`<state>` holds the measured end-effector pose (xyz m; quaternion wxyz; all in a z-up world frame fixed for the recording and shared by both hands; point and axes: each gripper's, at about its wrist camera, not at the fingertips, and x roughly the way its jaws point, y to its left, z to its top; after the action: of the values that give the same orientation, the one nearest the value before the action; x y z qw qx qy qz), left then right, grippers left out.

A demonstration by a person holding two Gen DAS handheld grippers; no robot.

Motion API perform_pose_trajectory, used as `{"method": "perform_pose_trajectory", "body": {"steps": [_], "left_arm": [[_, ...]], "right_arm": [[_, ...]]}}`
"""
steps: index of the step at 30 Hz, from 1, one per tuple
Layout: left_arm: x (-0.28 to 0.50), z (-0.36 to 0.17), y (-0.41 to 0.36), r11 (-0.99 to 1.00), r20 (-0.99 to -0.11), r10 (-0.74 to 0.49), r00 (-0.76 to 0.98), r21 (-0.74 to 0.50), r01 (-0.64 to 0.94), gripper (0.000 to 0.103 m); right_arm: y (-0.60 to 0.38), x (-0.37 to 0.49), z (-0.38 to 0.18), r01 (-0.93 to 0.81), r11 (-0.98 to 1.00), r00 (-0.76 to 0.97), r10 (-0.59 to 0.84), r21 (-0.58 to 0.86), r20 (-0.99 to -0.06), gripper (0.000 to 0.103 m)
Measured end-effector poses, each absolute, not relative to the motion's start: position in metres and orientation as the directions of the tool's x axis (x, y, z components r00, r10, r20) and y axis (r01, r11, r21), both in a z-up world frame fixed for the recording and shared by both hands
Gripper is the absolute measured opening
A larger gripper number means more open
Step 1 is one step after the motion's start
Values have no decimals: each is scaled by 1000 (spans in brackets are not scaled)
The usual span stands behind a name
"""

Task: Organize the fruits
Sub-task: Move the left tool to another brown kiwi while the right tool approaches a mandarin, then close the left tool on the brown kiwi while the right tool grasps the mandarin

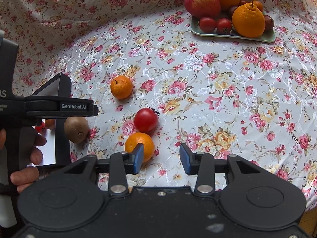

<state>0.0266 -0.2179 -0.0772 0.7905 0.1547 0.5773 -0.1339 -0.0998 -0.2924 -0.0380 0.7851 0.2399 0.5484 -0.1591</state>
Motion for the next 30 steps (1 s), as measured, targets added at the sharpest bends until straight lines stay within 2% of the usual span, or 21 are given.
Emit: {"method": "perform_pose_trajectory", "body": {"steps": [7, 13, 16, 20, 22, 24, 28, 30], "left_arm": [[25, -83, -223, 908, -950, 43, 310, 167, 385, 70], [25, -84, -223, 916, -950, 71, 305, 183, 356, 72], [28, -82, -217, 940, -956, 37, 290, 132, 315, 72], [27, -86, -221, 927, -955, 75, 286, 172, 334, 73], [27, -89, -223, 922, -957, 86, 278, 182, 342, 76], [26, -92, -225, 916, -961, 88, 262, 182, 358, 83], [22, -92, -231, 903, -960, 85, 267, 188, 387, 84], [23, -86, -227, 918, -964, 36, 264, 136, 372, 84]], "right_arm": [[-294, -105, -37, 519, 831, 346, 10, 200, -938, 42], [-292, -105, -39, 520, 833, 336, 6, 191, -942, 42], [-290, -105, -40, 515, 836, 333, 9, 190, -943, 42], [-290, -103, -42, 516, 836, 329, 8, 187, -944, 42], [-289, -102, -43, 514, 838, 328, 8, 186, -945, 42], [-287, -101, -44, 509, 841, 326, 9, 183, -945, 42], [-284, -99, -46, 499, 847, 324, 13, 182, -946, 42], [-283, -99, -47, 494, 850, 323, 15, 182, -946, 42]]}}
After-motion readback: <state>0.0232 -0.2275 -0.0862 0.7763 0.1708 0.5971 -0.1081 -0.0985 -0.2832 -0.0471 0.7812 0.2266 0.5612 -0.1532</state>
